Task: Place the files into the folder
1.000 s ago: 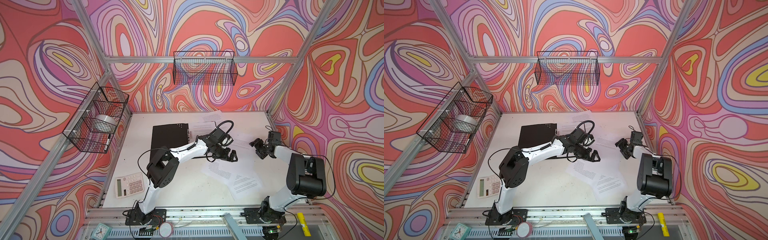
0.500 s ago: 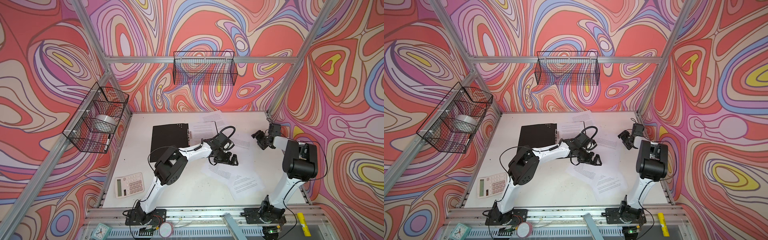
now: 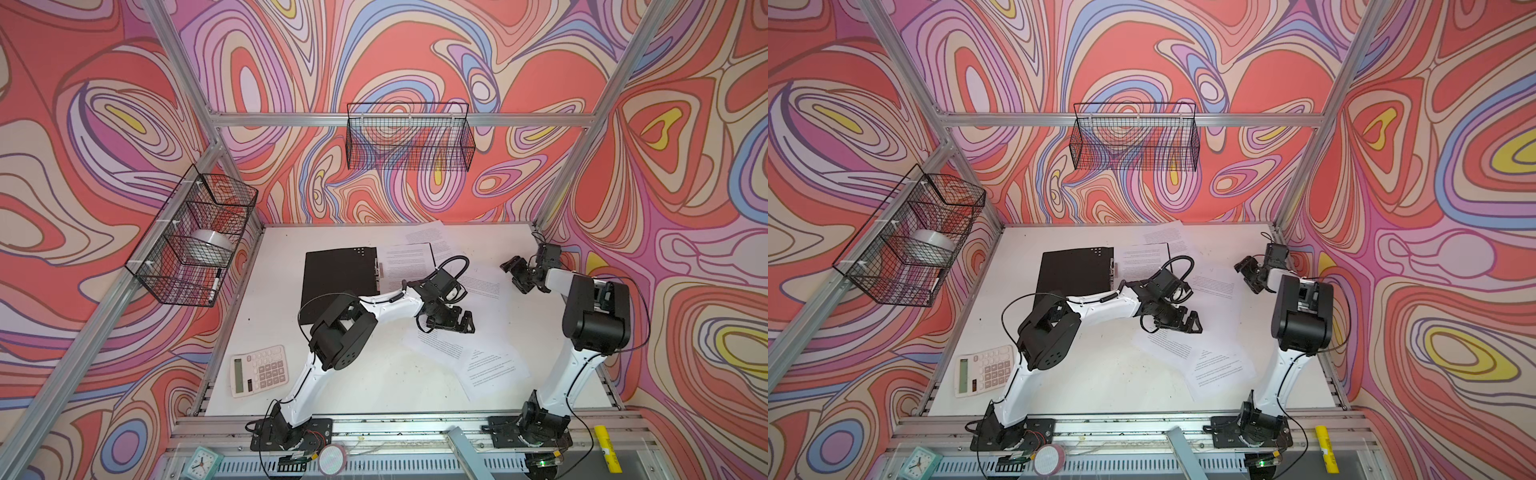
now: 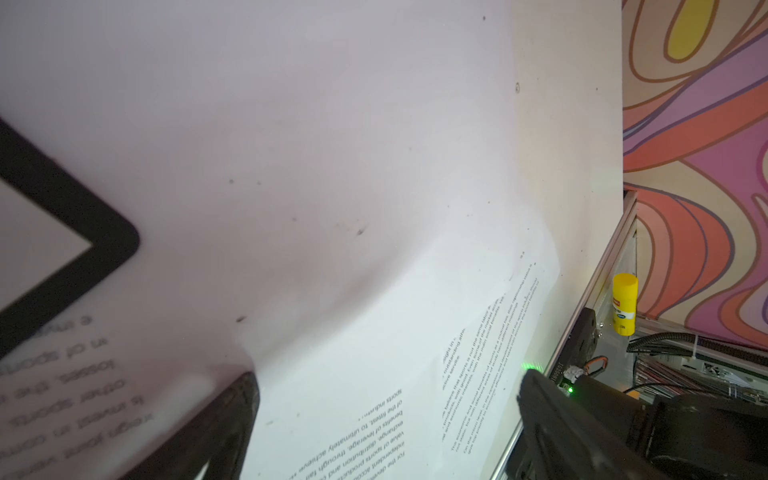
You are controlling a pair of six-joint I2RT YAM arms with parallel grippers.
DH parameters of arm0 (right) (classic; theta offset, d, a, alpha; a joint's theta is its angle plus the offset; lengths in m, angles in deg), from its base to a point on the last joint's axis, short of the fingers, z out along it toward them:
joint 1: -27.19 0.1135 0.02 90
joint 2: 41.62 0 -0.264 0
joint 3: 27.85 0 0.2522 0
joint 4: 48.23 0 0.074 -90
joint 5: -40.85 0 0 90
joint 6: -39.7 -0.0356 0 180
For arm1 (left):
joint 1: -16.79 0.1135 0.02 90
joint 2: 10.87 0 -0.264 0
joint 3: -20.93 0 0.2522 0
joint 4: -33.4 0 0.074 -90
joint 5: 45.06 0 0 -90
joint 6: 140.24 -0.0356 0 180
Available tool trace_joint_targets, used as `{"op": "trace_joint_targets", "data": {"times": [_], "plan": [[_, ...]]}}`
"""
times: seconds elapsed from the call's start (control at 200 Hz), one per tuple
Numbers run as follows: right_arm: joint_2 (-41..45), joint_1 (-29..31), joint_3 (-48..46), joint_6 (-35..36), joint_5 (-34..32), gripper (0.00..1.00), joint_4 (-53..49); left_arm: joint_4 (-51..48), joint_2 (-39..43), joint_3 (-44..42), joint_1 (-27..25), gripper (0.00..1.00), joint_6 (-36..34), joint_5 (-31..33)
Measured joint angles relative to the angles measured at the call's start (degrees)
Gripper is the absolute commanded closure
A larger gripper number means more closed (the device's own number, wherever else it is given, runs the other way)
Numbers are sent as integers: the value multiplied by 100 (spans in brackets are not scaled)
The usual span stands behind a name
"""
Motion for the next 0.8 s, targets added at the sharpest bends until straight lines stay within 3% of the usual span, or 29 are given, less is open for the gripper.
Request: {"op": "trace_joint_targets", "data": {"times": [0.441, 0.796], "plan": [[22, 17, 13, 146, 424, 23, -321, 170, 24, -118, 2, 3, 24, 7], [673, 79, -772, 90, 892, 21, -612, 179, 24, -118, 4, 3, 90, 11]]}}
